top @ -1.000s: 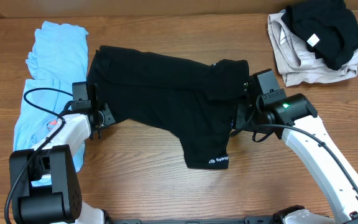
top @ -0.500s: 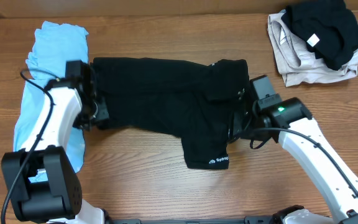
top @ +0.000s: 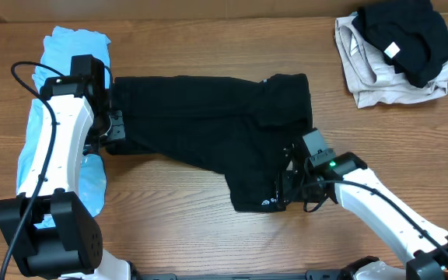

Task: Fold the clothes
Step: 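Fold the lower half up over the top with both grippers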

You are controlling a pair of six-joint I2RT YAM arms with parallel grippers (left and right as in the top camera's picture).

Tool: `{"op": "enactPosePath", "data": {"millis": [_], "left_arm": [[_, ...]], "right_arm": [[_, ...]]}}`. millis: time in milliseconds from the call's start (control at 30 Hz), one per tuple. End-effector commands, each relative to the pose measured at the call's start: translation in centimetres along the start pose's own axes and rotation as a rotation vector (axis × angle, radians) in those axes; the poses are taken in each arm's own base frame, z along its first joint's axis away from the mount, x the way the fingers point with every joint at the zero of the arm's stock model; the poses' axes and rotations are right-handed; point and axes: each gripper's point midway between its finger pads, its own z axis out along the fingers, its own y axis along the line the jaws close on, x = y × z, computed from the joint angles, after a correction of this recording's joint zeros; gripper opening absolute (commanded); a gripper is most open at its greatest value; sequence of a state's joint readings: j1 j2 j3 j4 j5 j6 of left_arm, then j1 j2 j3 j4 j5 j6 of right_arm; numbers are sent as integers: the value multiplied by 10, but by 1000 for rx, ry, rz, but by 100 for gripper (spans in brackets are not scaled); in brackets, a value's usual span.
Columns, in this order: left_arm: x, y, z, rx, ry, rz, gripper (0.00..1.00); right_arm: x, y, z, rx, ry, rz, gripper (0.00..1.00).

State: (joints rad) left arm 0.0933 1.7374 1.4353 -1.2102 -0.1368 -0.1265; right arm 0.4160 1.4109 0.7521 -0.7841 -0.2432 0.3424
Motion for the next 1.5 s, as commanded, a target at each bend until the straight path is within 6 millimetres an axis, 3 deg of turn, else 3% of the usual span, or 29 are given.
{"op": "enactPosePath", "data": {"millis": [0, 267, 633, 700, 800, 900, 1167, 1300, 1467], "left_arm": [[-3, 9, -4, -31, -9, 8, 4], [-2, 9, -4, -30, -7, 4, 4], [-3, 9, -4, -30, -7, 4, 4], [-2, 9, -4, -31, -6, 4, 4], [1, 9, -4, -33, 7, 6, 4], [5, 13, -4, -45, 25, 7, 4], [12, 21, -5, -92, 50, 13, 4], [15, 21, -5, -93, 63, 15, 4], [23, 22, -6, -97, 96, 21, 4]], "right_arm": [[10, 7, 10, -72, 22, -8, 61], [23, -2, 25, -66, 47, 34, 59], [26, 11, 27, -151, 59, 29, 27], [26, 15, 26, -173, 62, 27, 4], [23, 19, 22, -192, 59, 49, 4], [12, 19, 7, -199, 32, 90, 4], [-20, -3, -78, -166, -102, 153, 4], [-26, -10, -103, -151, -121, 159, 4], [-30, -18, -119, -97, -139, 166, 4]]}}
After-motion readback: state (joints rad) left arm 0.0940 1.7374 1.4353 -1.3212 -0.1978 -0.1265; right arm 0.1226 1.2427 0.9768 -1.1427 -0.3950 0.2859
